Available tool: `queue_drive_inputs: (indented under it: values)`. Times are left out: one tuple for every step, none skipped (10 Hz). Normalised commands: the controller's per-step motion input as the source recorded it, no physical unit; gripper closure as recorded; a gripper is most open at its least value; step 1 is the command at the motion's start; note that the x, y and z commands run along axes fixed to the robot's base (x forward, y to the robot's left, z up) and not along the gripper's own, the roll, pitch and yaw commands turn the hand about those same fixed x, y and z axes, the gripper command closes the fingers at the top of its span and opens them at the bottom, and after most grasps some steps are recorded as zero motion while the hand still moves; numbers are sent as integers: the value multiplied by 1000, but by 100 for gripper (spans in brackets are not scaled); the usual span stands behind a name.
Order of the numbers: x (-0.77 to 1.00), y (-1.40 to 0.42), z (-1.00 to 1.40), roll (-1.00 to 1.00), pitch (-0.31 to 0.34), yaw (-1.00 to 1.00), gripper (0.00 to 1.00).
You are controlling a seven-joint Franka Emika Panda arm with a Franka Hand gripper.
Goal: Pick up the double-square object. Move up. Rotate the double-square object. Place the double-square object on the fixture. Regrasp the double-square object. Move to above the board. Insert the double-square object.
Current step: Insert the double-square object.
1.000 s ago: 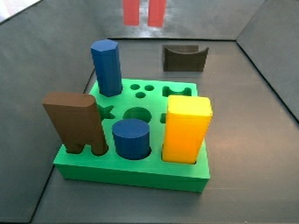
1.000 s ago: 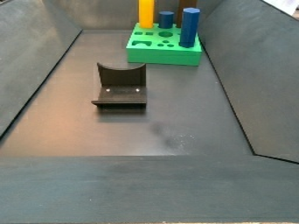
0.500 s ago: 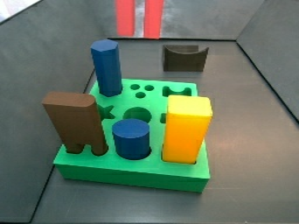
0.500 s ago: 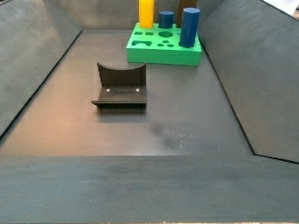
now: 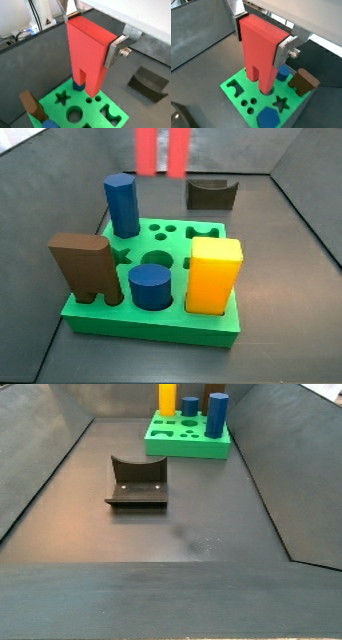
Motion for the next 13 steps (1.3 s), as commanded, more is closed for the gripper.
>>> queue_drive_inputs:
  values:
    - [1000,-354,-229,-87,0,-11,100]
    - [1000,-389,-317,-79,0,0,100]
    - [1000,-394,-366,-59,0,0,100]
    - [1000,-380,-523,0,0,0,100]
    - [971,-340,-617,74,10,0,100]
    - [943,-311,-666,163,41,0,100]
    - [834,-263,-740,143,0,-143,100]
    - [243,0,-800,120,-26,-203,100]
    - [17,26,-631,41,-20,-169,100]
    - [0,94,-457,9,-50,-43,100]
    - [0,14,-189,0,-30,0,100]
    - [51,0,-80,3,-13,0,100]
    - [0,0,-120,34,-56,91,100]
